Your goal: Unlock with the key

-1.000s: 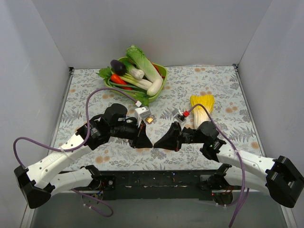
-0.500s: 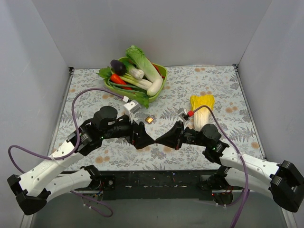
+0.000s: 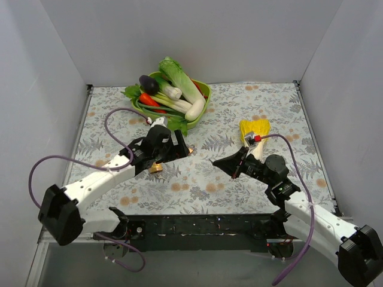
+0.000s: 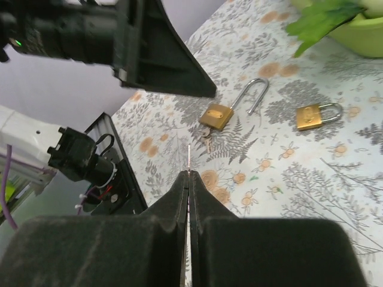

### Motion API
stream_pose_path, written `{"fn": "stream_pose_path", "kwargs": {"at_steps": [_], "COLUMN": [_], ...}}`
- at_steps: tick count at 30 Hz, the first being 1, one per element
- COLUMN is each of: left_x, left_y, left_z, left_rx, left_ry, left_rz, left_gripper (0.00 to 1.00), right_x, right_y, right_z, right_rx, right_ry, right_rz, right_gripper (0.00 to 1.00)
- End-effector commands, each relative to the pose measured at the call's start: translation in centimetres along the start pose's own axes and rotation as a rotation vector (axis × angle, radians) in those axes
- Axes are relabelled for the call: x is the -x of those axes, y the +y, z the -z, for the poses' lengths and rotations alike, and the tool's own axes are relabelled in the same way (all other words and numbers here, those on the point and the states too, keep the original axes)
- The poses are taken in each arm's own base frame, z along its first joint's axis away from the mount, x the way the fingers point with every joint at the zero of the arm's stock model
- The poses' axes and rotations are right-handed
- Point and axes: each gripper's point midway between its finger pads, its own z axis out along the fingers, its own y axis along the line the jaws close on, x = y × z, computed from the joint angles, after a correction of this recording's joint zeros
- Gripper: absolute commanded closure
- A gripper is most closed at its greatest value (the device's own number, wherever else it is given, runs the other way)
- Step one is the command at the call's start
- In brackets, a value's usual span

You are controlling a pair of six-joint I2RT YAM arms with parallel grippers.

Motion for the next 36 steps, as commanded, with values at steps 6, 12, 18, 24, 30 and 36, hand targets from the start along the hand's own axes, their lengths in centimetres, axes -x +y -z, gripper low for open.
{"fn": "stream_pose_path", "kwargs": {"at_steps": [6, 12, 18, 24, 30, 36], "left_x": [-1.4, -1.3, -2.5, -1.8, -0.8, -1.3], "left_y": [2.2, 1.6, 1.5, 2.4, 2.9, 3.6], "left_z": [-7.3, -9.7, -11.3, -13.4, -15.0, -16.0], "left_rx": [0.185, 0.094, -0.031, -0.087, -0.102, -0.114], "left_ry": [0.057, 0.113, 0.210, 0.310, 0.335, 0.386], "left_rz": [-0.352, -0.690, -0.912, -0.907, -0.898, -0.886], "left_gripper": [0.14, 0.11, 0.11, 0.15, 0.19, 0.22], "right_x": [1.1, 1.1, 1.2, 1.4, 1.2, 1.0], "right_y": [-0.7, 0.5, 1.2, 1.8, 1.8, 1.9], "right_z": [2.0, 2.7, 3.0, 3.0, 3.0, 3.0], "right_rx": [-0.022, 0.029, 0.059, 0.087, 0.094, 0.101], "right_ry": [-0.057, -0.087, -0.098, -0.100, -0.096, -0.099], "right_rz": [0.039, 0.010, -0.002, -0.016, -0.033, -0.044], "right_gripper": [0.99, 0.99, 0.99, 0.99, 0.99, 0.99]}}
